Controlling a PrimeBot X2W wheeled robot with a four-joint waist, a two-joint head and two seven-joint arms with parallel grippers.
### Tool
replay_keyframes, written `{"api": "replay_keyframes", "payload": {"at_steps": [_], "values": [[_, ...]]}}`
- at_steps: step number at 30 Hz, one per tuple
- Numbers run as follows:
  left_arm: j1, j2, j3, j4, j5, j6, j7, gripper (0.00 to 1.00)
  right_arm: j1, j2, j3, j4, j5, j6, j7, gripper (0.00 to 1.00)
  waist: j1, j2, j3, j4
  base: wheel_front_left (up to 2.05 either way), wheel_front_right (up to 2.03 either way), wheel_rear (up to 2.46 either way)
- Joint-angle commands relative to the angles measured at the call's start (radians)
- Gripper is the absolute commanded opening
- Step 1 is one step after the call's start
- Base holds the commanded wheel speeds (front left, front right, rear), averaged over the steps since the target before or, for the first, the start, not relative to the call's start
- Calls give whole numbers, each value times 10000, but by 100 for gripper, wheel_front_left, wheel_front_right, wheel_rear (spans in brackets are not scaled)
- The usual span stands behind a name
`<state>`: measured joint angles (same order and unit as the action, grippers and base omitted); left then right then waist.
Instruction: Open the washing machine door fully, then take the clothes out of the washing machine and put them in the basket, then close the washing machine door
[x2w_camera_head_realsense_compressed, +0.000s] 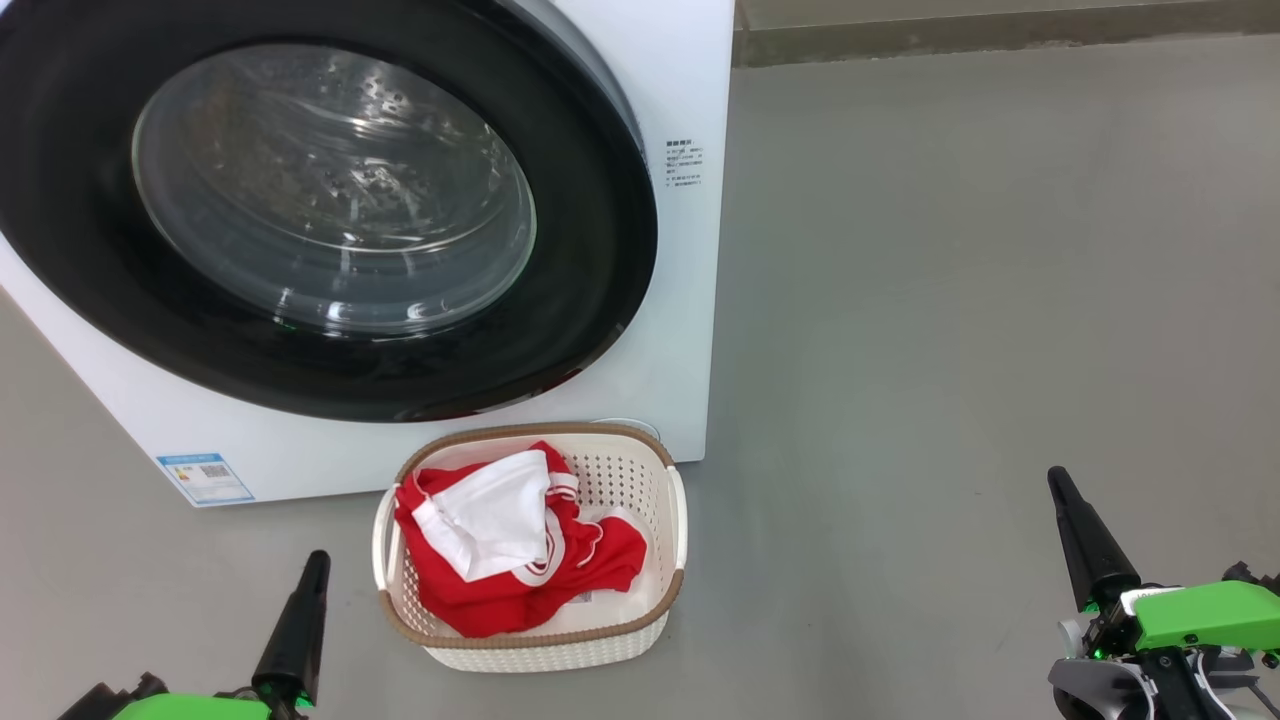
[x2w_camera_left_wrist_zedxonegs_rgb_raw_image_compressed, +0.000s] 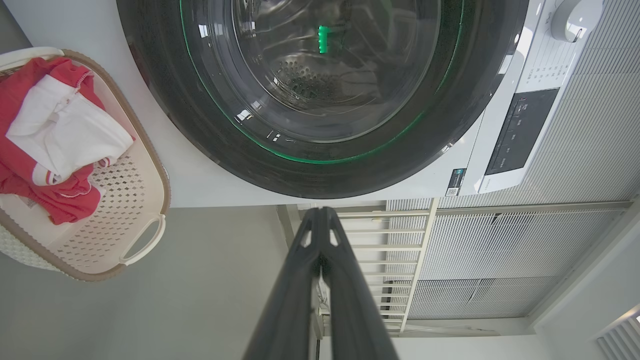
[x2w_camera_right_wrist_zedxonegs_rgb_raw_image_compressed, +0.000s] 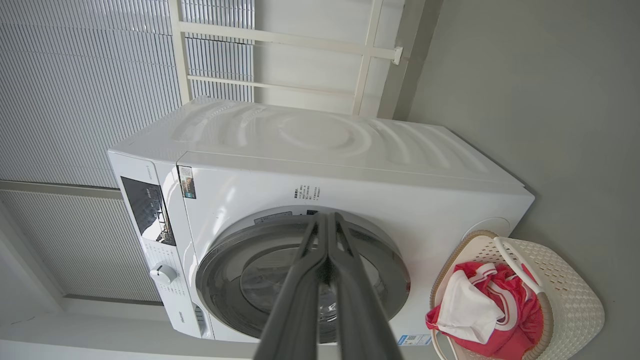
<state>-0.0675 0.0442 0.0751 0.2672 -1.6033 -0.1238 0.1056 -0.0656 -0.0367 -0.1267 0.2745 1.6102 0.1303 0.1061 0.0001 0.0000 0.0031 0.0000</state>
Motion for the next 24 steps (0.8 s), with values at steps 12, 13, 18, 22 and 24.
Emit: {"api": "replay_keyframes", "payload": {"at_steps": [12,13,18,22,24], "values": [[-402,80,370,-224,-67,-69,63,0,-421,-153,143,-298,-5,4,59,0,0,0,0,0,0,0,0],[-402,79,371,-224,-66,-69,63,0,-421,-152,142,-298,-5,4,60,0,0,0,0,0,0,0,0],[-403,78,373,-224,-64,-69,65,0,-422,-151,140,-298,-7,4,62,0,0,0,0,0,0,0,0],[-403,77,375,-224,-63,-69,66,0,-422,-150,138,-298,-8,4,63,0,0,0,0,0,0,0,0],[-403,76,376,-224,-62,-69,67,0,-422,-149,138,-298,-9,4,63,0,0,0,0,0,0,0,0]]}}
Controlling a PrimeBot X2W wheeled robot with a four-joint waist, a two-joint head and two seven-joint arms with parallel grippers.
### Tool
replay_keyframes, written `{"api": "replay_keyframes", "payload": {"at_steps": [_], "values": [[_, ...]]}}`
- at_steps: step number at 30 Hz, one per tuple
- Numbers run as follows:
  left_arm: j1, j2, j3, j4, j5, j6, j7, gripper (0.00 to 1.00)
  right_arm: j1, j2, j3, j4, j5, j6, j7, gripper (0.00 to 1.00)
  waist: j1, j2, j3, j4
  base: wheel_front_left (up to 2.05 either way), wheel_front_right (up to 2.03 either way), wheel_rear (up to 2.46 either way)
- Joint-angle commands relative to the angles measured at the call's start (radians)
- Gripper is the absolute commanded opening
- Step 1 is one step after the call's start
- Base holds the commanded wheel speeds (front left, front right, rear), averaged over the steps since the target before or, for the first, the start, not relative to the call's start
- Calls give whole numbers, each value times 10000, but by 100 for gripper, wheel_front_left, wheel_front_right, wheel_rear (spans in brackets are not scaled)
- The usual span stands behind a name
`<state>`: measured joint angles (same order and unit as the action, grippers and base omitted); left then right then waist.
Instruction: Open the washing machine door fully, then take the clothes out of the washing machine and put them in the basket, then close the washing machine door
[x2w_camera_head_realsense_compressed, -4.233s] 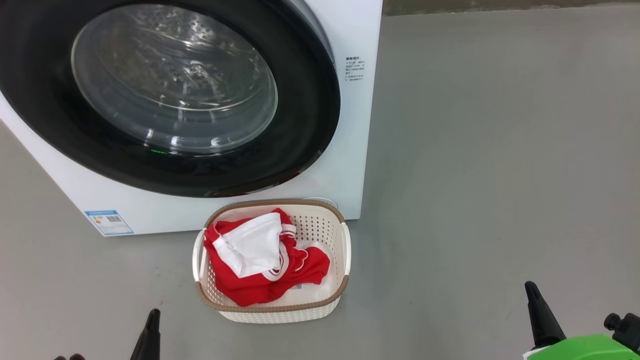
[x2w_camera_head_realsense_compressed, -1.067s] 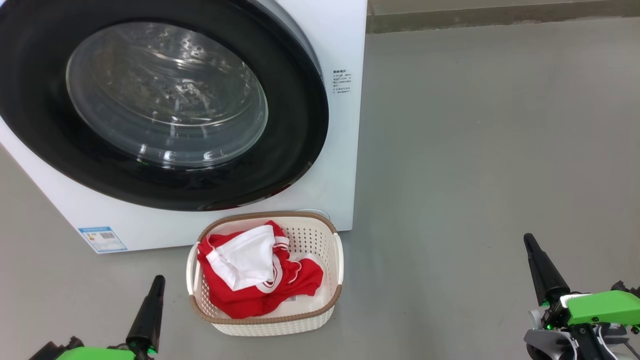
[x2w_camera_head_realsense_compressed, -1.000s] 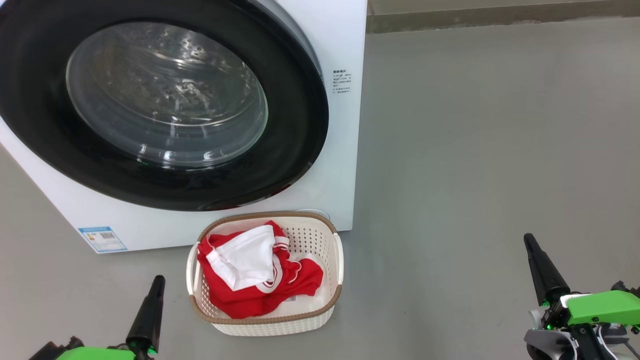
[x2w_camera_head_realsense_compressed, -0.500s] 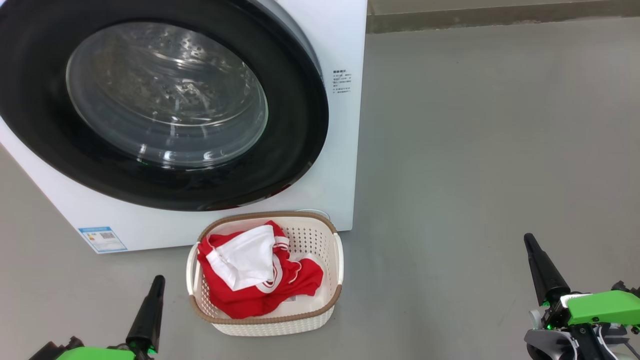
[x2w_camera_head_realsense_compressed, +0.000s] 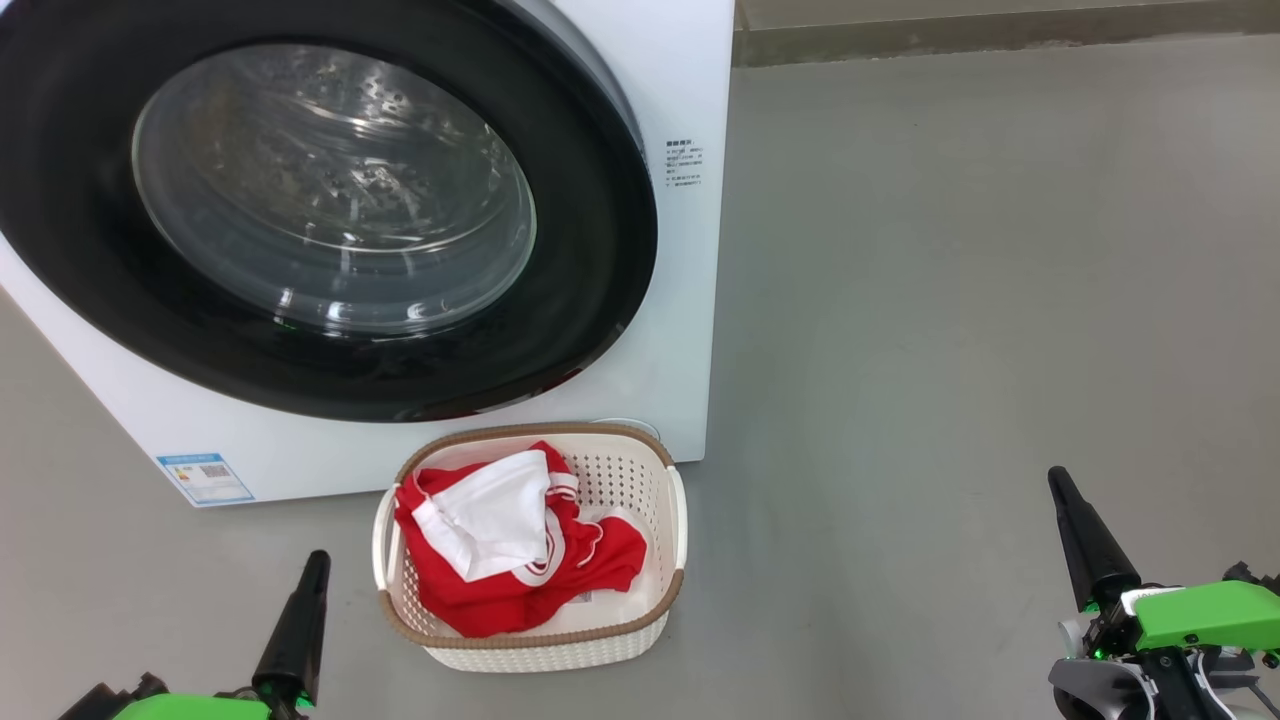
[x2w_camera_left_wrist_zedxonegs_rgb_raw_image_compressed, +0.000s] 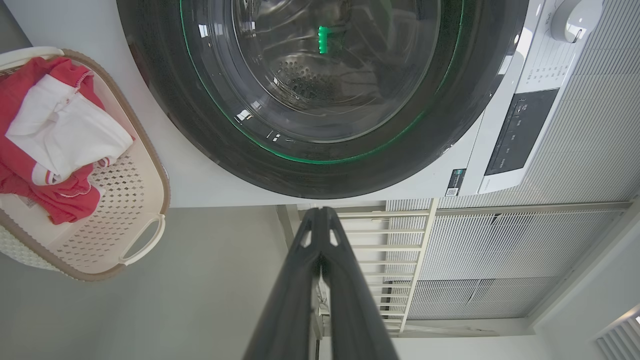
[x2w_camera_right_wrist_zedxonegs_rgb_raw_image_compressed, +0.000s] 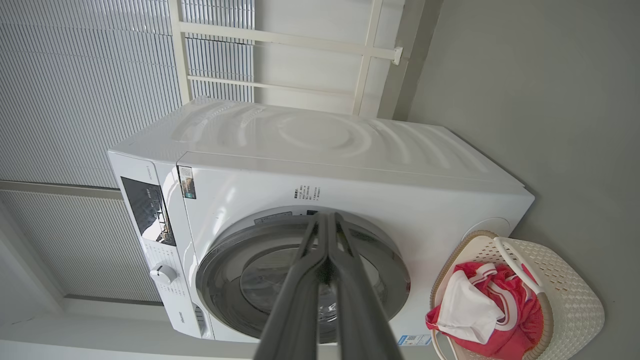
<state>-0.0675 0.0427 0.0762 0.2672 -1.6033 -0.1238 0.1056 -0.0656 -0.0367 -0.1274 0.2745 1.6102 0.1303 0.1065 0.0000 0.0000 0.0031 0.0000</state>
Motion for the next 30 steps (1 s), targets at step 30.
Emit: {"api": "replay_keyframes", "payload": {"at_steps": [30], "values": [[-404,85,373,-224,-55,-69,74,0,-423,-144,137,-298,-16,4,66,0,0,0,0,0,0,0,0]]}}
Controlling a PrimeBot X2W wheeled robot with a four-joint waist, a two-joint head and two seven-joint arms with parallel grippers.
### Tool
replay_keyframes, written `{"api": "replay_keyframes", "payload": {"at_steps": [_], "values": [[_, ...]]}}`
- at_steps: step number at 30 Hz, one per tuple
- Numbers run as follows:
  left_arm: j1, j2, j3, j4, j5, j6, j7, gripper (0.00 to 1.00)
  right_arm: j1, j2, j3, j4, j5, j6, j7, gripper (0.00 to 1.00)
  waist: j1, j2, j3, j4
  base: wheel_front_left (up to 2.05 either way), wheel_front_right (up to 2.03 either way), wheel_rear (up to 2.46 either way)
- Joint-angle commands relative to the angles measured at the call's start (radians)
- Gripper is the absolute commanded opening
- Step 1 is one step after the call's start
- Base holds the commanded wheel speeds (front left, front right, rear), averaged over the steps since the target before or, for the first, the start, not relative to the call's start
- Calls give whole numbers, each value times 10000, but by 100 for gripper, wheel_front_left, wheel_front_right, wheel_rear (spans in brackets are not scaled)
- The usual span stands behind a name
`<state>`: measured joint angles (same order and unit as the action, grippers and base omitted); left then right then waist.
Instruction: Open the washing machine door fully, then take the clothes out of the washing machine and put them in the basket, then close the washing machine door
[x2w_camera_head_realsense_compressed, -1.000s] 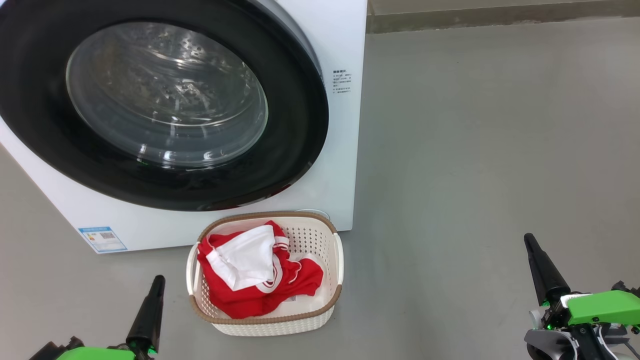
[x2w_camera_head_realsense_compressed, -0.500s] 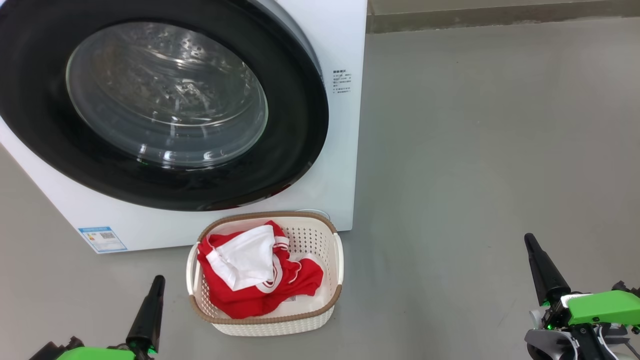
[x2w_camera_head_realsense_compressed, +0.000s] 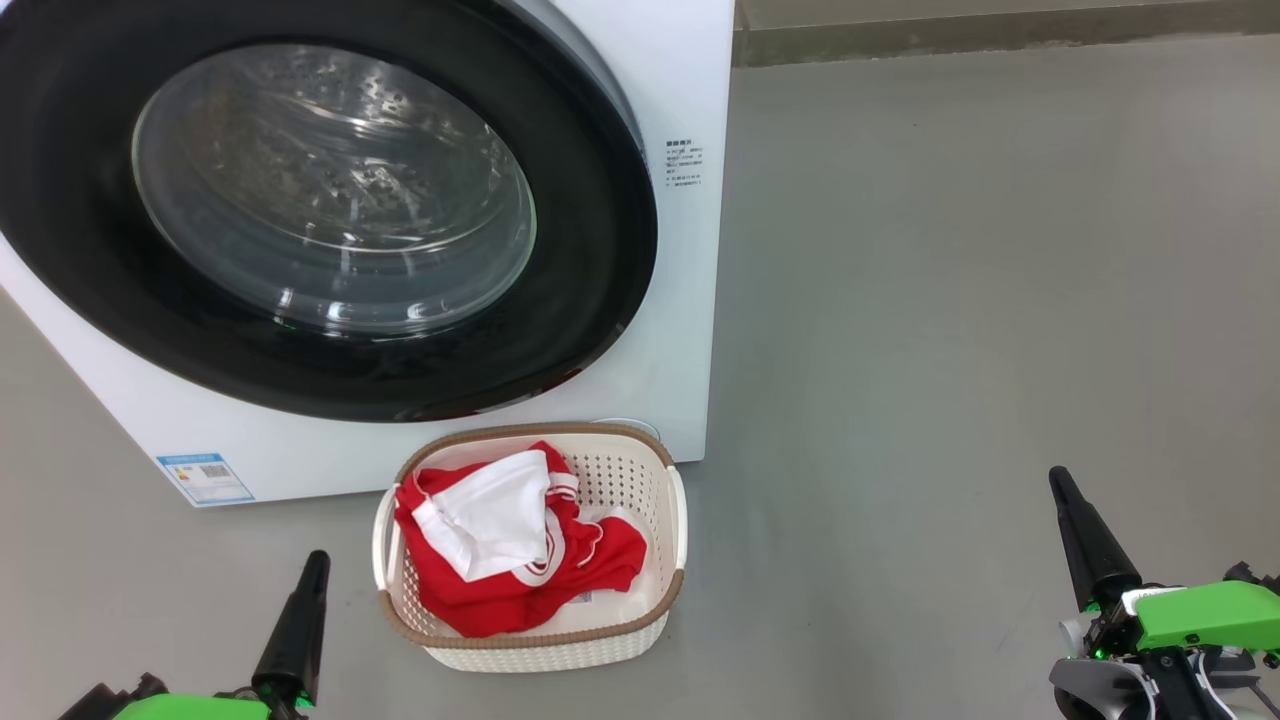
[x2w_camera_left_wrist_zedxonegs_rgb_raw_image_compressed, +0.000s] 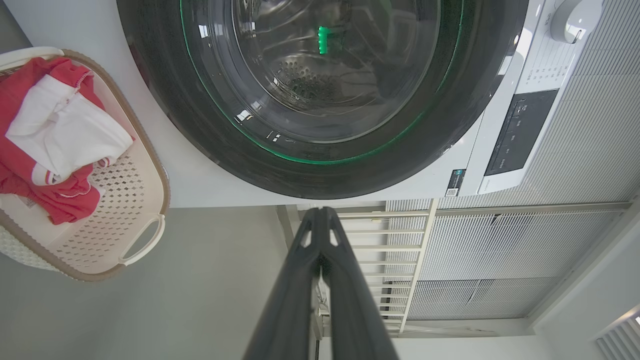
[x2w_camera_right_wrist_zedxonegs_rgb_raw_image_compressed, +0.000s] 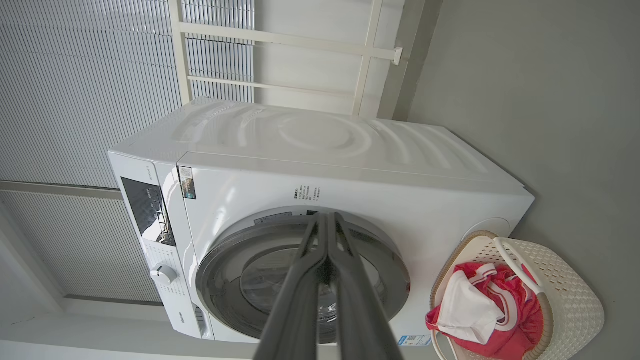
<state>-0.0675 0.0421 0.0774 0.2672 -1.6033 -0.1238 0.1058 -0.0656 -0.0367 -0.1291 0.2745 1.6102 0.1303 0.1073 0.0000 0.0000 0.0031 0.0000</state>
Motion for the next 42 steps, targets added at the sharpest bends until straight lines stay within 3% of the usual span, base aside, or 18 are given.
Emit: {"api": "replay_keyframes", "payload": {"at_steps": [1,42], "values": [[-404,91,362,-224,-55,-69,73,0,-423,-144,154,-298,-16,4,58,0,0,0,0,0,0,0,0],[-404,86,369,-223,-49,-69,78,0,-423,-139,148,-297,-21,4,63,0,0,0,0,0,0,0,0]]}}
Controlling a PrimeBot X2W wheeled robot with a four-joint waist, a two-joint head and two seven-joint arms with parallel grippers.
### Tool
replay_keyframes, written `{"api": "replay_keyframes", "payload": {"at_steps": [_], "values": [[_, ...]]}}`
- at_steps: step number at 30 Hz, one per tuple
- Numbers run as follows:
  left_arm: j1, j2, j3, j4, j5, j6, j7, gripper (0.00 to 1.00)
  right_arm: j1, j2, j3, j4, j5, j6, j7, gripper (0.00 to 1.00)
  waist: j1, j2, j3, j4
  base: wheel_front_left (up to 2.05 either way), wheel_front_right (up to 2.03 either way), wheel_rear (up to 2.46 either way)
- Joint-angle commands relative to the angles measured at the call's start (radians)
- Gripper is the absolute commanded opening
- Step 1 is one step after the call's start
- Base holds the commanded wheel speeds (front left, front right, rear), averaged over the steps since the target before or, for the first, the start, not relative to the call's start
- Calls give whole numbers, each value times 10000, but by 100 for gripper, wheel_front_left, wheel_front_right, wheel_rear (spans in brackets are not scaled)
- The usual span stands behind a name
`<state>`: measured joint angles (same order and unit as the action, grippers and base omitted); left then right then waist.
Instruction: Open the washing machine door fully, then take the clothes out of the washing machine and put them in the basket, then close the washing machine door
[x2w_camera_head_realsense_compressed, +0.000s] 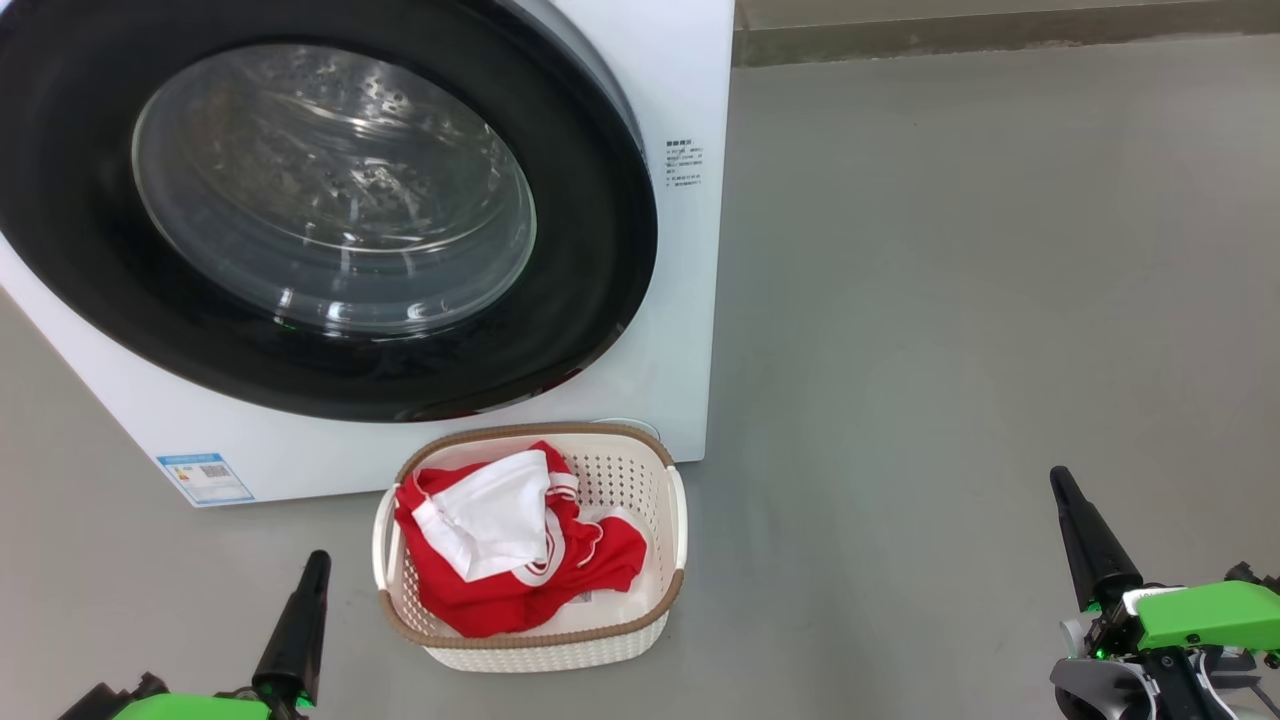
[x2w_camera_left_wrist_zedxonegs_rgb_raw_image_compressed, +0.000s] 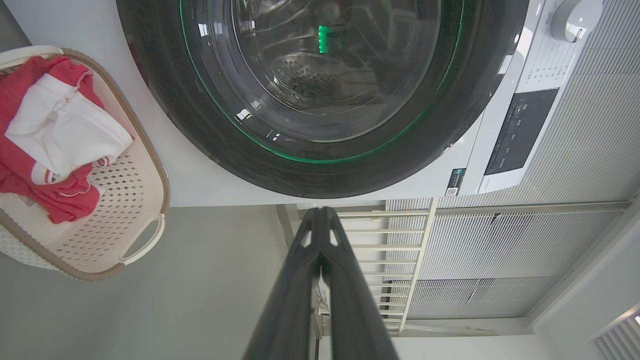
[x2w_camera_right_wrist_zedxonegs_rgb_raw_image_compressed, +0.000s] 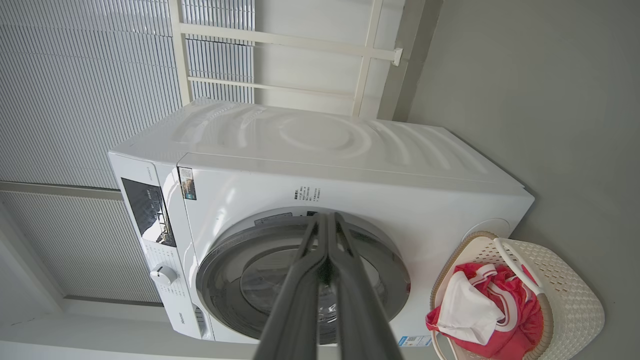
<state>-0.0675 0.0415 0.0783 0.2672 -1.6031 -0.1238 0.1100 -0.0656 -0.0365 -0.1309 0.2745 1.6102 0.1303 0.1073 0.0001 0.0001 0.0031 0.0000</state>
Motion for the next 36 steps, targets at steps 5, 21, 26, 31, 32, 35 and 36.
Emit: {"api": "replay_keyframes", "payload": {"at_steps": [5,21,26,31,32,35,36], "values": [[-404,92,360,-223,-50,-69,36,0,-423,-141,165,-297,-21,4,64,0,0,-1,0,0,0,0,0],[-405,90,361,-223,-49,-69,38,0,-424,-140,163,-297,-23,4,65,0,0,-1,0,0,0,0,0],[-405,90,362,-223,-48,-69,38,0,-424,-140,163,-297,-23,4,65,0,0,-1,0,0,0,0,0],[-405,90,362,-223,-48,-69,38,0,-424,-139,163,-297,-23,4,66,0,0,-1,0,0,0,0,0],[-405,90,362,-223,-48,-69,39,0,-424,-139,163,-297,-23,4,66,0,0,-1,0,0,0,0,0],[-405,90,363,-223,-48,-69,39,0,-424,-139,162,-297,-23,4,66,0,0,-1,0,0,0,0,0],[-405,90,363,-223,-48,-69,39,0,-424,-139,162,-297,-24,4,66,0,0,-1,0,0,0,0,0]]}}
